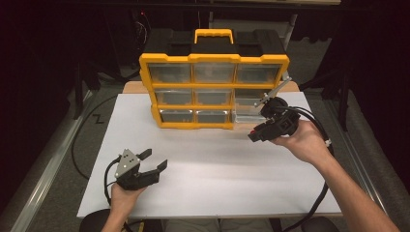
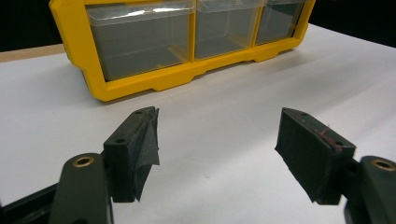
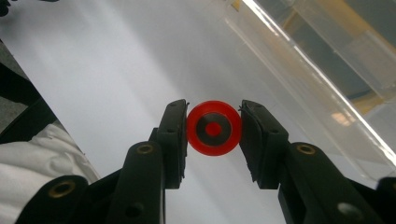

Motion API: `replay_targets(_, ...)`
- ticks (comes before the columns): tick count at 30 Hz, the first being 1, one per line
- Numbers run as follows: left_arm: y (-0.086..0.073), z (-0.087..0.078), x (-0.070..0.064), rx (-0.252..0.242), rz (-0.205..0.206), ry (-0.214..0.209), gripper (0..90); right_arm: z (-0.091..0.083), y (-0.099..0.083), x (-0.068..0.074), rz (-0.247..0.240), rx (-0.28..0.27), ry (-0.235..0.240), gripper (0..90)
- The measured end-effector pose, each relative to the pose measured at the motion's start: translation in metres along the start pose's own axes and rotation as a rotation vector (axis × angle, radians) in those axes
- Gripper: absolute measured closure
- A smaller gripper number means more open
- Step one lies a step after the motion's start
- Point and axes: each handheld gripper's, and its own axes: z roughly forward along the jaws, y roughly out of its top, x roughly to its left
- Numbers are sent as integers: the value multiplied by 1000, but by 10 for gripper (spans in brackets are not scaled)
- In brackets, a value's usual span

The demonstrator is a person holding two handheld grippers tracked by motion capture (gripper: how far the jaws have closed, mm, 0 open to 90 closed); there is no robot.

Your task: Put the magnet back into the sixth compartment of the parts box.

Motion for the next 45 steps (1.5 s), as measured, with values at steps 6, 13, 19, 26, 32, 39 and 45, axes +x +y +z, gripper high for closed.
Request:
replay_targets(6,0,0,0,2,1,-2,297,-5,3,-3,13,-11,3,650)
replay_targets(13,0,0,0,0,-1,-2,297,-9,9,-5,18,-15,0,650)
replay_targets(19,0,1,0,1,-2,-3,297,-12,14,-6,15,-24,-11,650)
replay_targets(26,0,1,0,2,-4,-3,297,-14,23,-11,30,-21,-24,650)
replay_targets(32,0,1,1,0,-6,-1,296,-13,30,-15,37,-21,-33,650)
replay_targets(39,0,1,1,-1,-6,-2,296,-15,36,-19,53,-23,-51,650)
replay_targets(45,0,1,1,2,-3,0,296,-12,40,-26,69,-20,-69,650)
